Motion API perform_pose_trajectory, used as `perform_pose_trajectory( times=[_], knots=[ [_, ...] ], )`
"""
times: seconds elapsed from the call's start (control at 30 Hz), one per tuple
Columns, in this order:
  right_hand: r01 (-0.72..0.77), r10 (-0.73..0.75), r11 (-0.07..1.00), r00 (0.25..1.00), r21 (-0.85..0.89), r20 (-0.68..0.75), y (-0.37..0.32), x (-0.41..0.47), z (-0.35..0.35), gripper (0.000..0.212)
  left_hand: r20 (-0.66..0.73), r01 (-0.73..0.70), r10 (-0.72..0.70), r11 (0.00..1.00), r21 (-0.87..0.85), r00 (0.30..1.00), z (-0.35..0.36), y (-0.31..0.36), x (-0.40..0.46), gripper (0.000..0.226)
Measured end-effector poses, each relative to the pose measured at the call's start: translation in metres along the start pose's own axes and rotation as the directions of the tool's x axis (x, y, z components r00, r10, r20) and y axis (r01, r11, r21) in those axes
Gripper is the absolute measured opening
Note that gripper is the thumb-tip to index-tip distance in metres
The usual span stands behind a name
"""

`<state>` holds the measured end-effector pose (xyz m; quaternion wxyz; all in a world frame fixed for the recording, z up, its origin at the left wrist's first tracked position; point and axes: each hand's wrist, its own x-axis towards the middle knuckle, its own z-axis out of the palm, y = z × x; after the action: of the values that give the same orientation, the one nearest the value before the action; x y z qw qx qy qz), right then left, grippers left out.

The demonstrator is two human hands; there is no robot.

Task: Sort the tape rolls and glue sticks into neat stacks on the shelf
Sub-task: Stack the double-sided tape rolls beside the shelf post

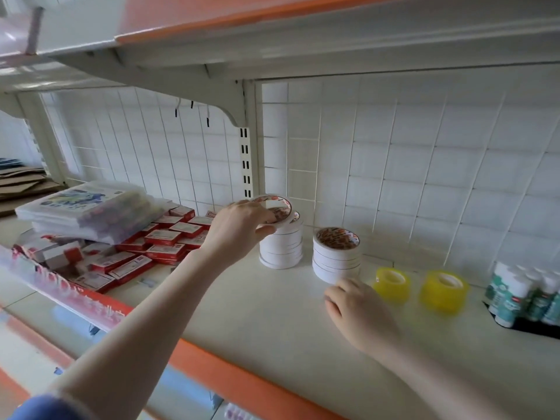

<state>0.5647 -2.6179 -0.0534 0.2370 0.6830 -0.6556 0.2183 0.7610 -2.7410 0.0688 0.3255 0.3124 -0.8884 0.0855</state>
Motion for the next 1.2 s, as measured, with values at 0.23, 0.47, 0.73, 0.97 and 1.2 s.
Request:
perform_pose_trajectory(
  times=[0.23, 0.47, 0.73, 0.97, 1.2],
  knots=[
    [-0.047, 0.048, 0.999, 0.999, 0.005, -0.011, 0.0, -0.001, 0.002, 0.029, 0.162, 0.041, -0.042, 0.999, 0.003, 0.986, 0.019, -0.002, 0.028, 0.016],
    [-0.054, 0.055, 0.998, 0.998, 0.027, -0.022, 0.001, -0.001, 0.001, 0.027, 0.25, 0.092, -0.08, 0.995, -0.037, 0.965, 0.028, -0.009, 0.039, 0.016],
    [-0.033, 0.035, 0.998, 0.999, 0.053, -0.04, 0.002, -0.001, 0.001, 0.025, 0.368, 0.077, -0.023, 0.988, -0.132, 0.929, 0.027, -0.021, 0.048, 0.012],
    [-0.041, 0.043, 0.997, 0.999, 0.059, -0.026, 0.003, -0.001, 0.003, 0.026, 0.444, 0.078, 0.016, 0.978, -0.192, 0.896, 0.025, -0.021, 0.053, 0.018],
    [-0.051, 0.052, 0.997, 0.998, 0.052, -0.018, 0.002, -0.002, 0.001, 0.025, 0.46, 0.103, 0.001, 0.974, -0.201, 0.888, 0.027, -0.021, 0.055, 0.019]
  ],
)
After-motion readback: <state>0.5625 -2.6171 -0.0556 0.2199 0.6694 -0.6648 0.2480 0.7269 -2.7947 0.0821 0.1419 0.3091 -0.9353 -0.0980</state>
